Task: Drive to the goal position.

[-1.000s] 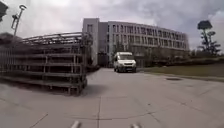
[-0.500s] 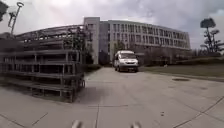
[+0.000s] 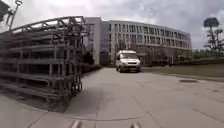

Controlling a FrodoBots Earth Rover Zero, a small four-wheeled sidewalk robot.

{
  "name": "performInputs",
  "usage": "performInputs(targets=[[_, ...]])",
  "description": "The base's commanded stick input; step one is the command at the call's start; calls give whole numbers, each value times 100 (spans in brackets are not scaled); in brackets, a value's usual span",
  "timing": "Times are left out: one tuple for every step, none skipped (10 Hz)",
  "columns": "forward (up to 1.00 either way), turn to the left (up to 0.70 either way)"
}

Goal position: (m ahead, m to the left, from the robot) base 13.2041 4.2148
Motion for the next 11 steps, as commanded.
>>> performInputs(targets=[[85,0],[85,0],[85,0],[85,0],[85,0],[85,0],[85,0],[85,0],[85,0],[85,0],[85,0]])
